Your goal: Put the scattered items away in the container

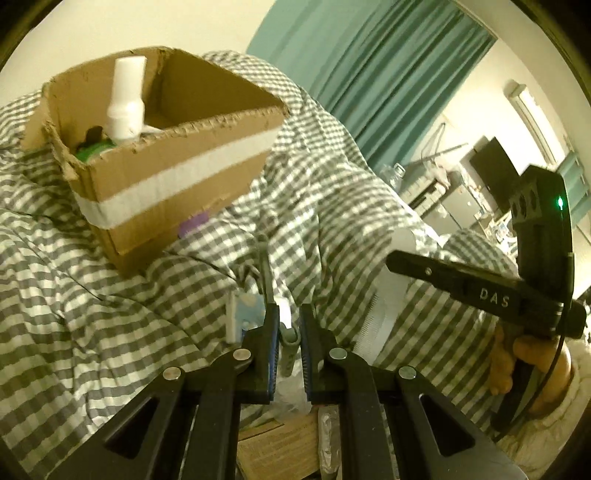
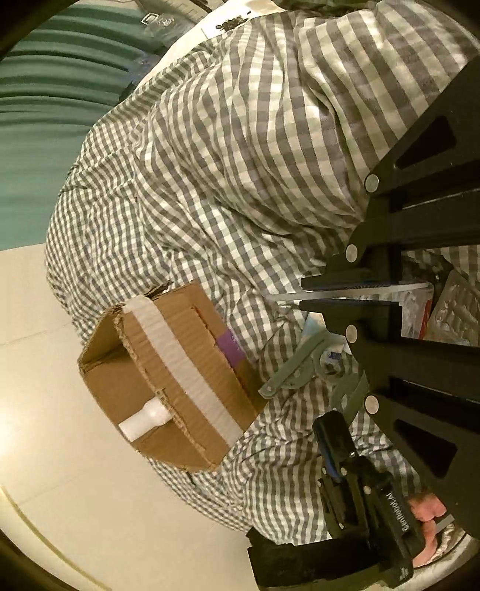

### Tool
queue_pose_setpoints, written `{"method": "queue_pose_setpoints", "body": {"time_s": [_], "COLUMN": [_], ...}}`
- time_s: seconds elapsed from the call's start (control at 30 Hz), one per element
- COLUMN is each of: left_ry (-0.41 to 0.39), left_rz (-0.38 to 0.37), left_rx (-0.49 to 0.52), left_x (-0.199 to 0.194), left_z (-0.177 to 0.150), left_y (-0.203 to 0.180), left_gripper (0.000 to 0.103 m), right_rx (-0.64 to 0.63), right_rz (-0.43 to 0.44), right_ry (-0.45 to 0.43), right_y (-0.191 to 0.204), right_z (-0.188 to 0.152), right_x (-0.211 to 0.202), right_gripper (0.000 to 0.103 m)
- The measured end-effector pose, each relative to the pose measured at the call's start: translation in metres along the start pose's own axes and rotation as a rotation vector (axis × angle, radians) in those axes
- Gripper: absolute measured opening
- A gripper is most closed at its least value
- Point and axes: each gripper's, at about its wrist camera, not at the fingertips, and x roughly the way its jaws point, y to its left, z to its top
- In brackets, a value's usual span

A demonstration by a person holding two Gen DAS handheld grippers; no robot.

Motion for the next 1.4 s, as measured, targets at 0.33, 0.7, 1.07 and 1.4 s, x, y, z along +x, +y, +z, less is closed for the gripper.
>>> {"method": "queue_pose_setpoints", "body": {"time_s": [0.33, 0.7, 1.07, 1.4], "left_ry": [0.077, 0.205, 0.055, -0.046], "left_rz": [0.008, -0.029, -0.087, -0.087], "left_rx": [0.004, -0.03, -0.048, -0.039], "left_x": [0.021, 0.073, 0.017, -0.026], "left_z": [-0.014, -0.04, -0.012, 0.026], "left_y": [0.001, 0.002, -0.005, -0.008], "left_gripper": [0.012, 0.013, 0.01, 0.01], "right_rx": [-0.01, -0.029, -0.043, -0.07], "right_rz": [0.001, -0.008, 0.038, 0.048], "right_ry": [-0.017, -0.004, -0.063, -0.106], "right_y": [0.002, 0.003, 0.009, 0.017], "right_z": [0.001, 0.0, 0.011, 0.024], "right_x": [-0.004, 0.001, -0.022, -0.035], "right_gripper": [0.004, 0.005, 0.003, 0.003]}}
